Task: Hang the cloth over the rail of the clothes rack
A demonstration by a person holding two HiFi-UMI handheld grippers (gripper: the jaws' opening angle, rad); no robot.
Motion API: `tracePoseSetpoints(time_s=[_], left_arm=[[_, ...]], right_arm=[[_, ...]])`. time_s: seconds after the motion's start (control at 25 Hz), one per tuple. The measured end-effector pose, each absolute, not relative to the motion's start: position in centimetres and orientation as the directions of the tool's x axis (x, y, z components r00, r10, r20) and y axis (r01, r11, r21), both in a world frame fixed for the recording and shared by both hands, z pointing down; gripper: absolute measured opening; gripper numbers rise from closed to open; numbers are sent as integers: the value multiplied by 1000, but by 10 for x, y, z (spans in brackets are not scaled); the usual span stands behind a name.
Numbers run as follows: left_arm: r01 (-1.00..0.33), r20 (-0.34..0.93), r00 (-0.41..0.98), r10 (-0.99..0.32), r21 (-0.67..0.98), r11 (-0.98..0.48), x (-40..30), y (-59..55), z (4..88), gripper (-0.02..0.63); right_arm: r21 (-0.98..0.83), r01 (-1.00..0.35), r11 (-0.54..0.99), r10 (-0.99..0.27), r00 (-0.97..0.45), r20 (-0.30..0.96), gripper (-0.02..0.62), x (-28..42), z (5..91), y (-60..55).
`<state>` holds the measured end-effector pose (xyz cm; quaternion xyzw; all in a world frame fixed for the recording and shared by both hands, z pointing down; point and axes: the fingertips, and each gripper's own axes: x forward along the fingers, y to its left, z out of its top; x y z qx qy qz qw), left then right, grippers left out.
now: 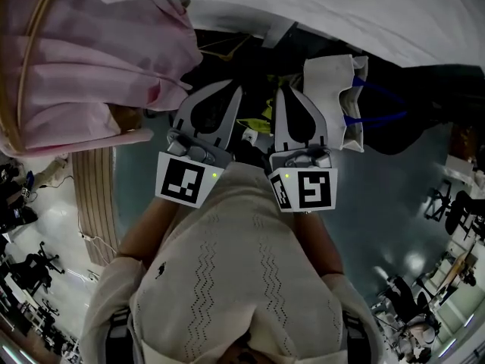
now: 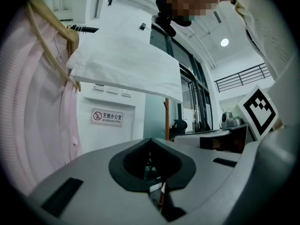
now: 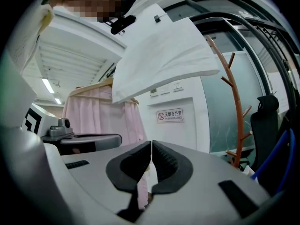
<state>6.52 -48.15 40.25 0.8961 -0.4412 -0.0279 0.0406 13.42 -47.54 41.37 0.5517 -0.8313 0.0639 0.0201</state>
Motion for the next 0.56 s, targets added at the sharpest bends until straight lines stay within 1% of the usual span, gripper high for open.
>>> tracePoseSetpoints(time_s=[0.56], left_arm=[[-800, 20, 596, -802, 94, -592, 67, -491, 413, 12]], right_arm=[[-102, -924, 369, -917, -379, 124, 23, 143, 422, -483]])
